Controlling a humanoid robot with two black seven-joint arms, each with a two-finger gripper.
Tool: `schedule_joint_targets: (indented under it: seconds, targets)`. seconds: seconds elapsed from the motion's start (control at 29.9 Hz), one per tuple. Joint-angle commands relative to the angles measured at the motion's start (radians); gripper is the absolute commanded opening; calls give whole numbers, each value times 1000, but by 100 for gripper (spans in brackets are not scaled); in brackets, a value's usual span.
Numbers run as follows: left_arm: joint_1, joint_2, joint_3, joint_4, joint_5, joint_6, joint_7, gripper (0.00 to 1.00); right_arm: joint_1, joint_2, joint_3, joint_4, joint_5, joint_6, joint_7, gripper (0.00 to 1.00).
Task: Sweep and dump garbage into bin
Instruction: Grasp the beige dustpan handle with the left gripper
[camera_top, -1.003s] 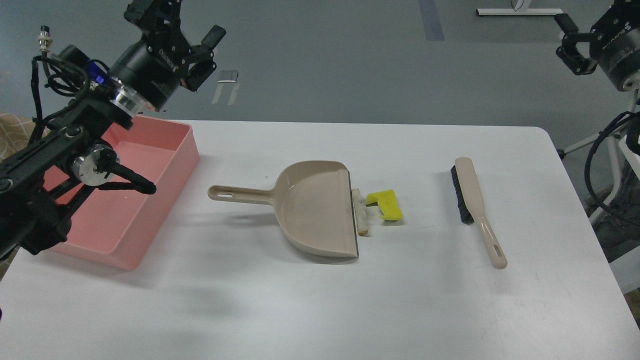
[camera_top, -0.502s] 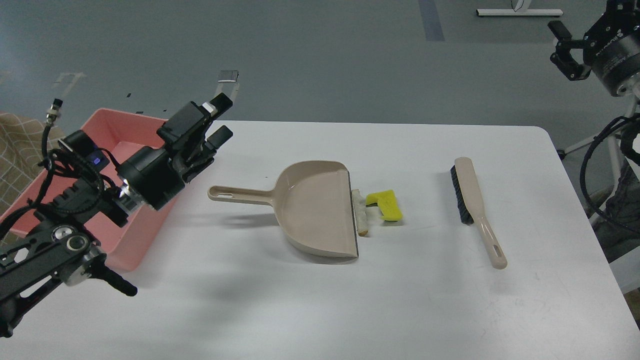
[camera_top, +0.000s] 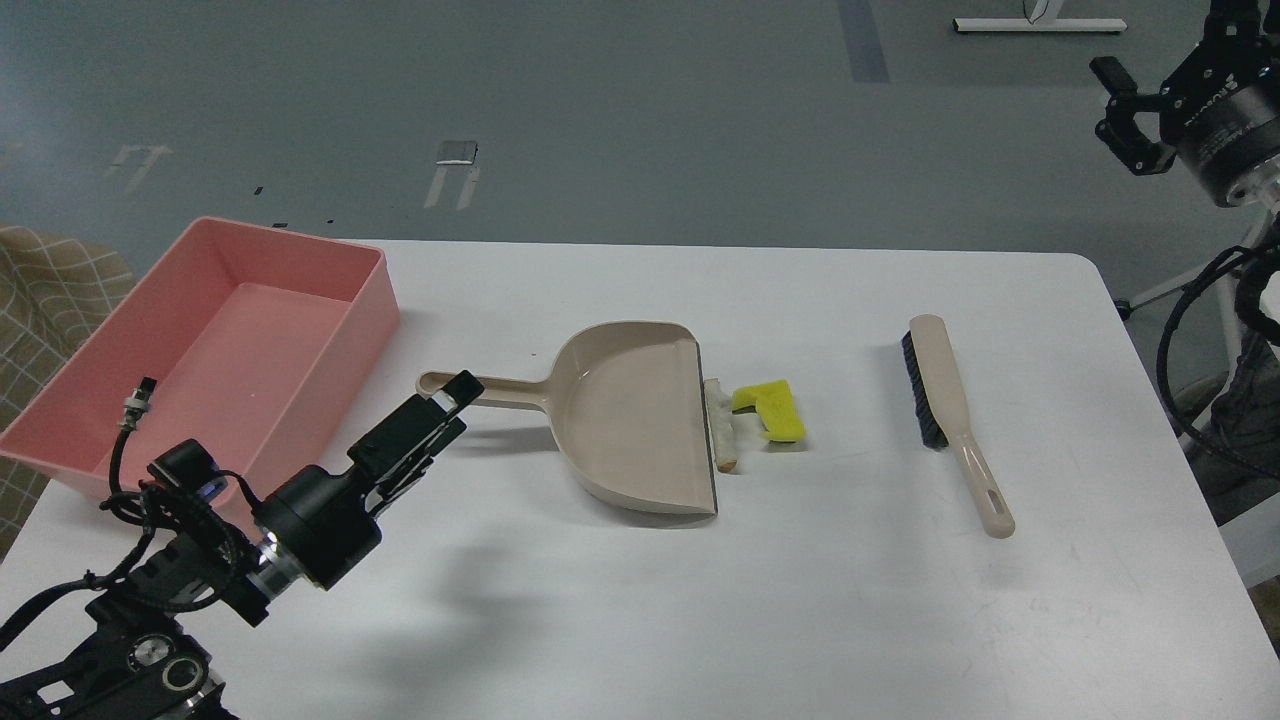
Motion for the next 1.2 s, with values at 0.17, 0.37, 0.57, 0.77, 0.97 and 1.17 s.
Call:
schedule_joint_targets:
  seconds: [0.17, 0.37, 0.57, 0.77, 0.97, 1.17]
  targets:
    - [-34, -132, -2, 238, 20, 9, 1, 98, -3, -4, 0, 0, 0, 0, 0, 100]
    - [-80, -186, 2, 299, 17, 44, 4, 98, -3, 1, 0, 0, 0, 0, 0, 100]
    - [-107, -229, 0, 339, 12, 52, 11, 98, -3, -1, 0, 0, 0, 0, 0, 100]
    - [-133, -304, 3, 433, 12, 68, 10, 98, -3, 1, 0, 0, 0, 0, 0, 100]
    - [-172, -344, 3, 508, 12, 71, 8, 98, -3, -1, 0, -2, 0, 0, 0, 100]
    - [-202, -364, 5, 552, 12, 71, 8, 96, -3, -1, 0, -2, 0, 0, 0, 100]
